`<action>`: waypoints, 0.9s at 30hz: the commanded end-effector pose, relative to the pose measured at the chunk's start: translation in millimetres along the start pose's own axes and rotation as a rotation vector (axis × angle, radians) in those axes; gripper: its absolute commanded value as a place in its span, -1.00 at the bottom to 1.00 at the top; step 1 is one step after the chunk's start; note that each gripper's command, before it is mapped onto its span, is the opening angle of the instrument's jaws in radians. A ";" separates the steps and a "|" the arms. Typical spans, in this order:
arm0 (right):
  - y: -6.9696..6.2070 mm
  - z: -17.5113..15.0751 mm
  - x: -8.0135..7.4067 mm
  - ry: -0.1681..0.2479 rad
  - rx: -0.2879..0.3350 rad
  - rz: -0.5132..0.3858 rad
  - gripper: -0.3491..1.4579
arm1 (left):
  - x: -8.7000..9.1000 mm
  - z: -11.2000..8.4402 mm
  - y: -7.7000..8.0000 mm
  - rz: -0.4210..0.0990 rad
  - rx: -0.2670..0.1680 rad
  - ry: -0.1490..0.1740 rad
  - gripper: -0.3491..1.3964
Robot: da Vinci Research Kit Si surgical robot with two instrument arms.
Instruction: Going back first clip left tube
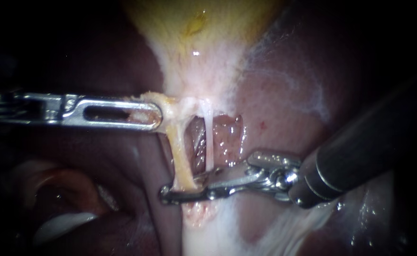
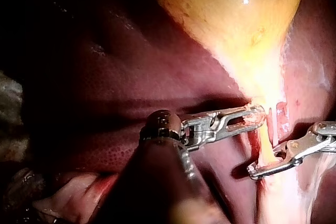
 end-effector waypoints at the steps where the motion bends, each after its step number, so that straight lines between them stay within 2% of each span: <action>1: 0.0 0.0 0.0 -0.001 0.004 0.006 -1.00 | 0.0 0.0 0.0 0.000 0.000 0.000 -1.00; 5: 0.0 0.0 0.0 -0.004 0.009 0.012 -1.00 | 0.0 0.0 0.0 0.000 0.000 0.000 -1.00; 7: 0.1 0.2 -0.1 0.006 0.043 0.012 -1.00 | 0.0 0.0 0.0 0.000 0.000 0.000 -1.00; 10: 0.1 0.5 0.0 0.047 0.071 0.010 -0.41 | 0.0 0.0 0.0 0.000 0.000 0.000 -1.00; 13: 0.1 0.6 0.1 0.063 0.080 -0.037 -0.16 | 0.0 0.0 0.0 0.000 0.000 0.000 -1.00; 17: 0.1 0.6 0.3 0.086 0.092 -0.102 -0.10 | 0.0 -0.1 0.0 0.000 0.000 0.000 -1.00; 27: 0.3 -0.2 0.4 0.109 0.042 -0.223 -0.07 | 0.0 -0.1 0.0 0.000 0.000 0.000 -1.00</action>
